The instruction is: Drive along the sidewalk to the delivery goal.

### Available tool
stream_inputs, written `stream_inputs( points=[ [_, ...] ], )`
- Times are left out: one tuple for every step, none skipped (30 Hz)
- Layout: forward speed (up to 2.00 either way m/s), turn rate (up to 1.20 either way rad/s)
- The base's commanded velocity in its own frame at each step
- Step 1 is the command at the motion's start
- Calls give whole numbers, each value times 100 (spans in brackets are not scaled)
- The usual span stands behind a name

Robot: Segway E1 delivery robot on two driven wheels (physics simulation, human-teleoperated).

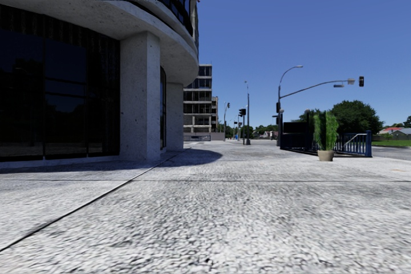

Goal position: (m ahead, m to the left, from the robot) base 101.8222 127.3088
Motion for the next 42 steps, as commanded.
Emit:
stream_inputs(
  points=[
    [200,0],
    [200,0],
    [200,0],
    [200,0],
    [200,0],
    [200,0],
    [200,0],
    [200,0],
    [200,0],
    [200,0],
    [200,0],
    [199,0],
    [199,0],
    [198,0],
    [198,0],
    [198,0],
    [198,0],
    [196,0],
    [195,0],
    [197,0],
    [197,0],
    [200,0],
    [200,0],
    [200,0],
    [200,0],
    [200,0],
    [200,0],
    [200,0],
    [200,0],
    [200,0],
    [200,0],
    [200,0],
    [200,0],
    [200,0],
    [200,0],
    [200,0],
    [200,0],
    [200,0],
    [200,0],
    [200,0],
    [200,0],
    [200,0]
  ],
)
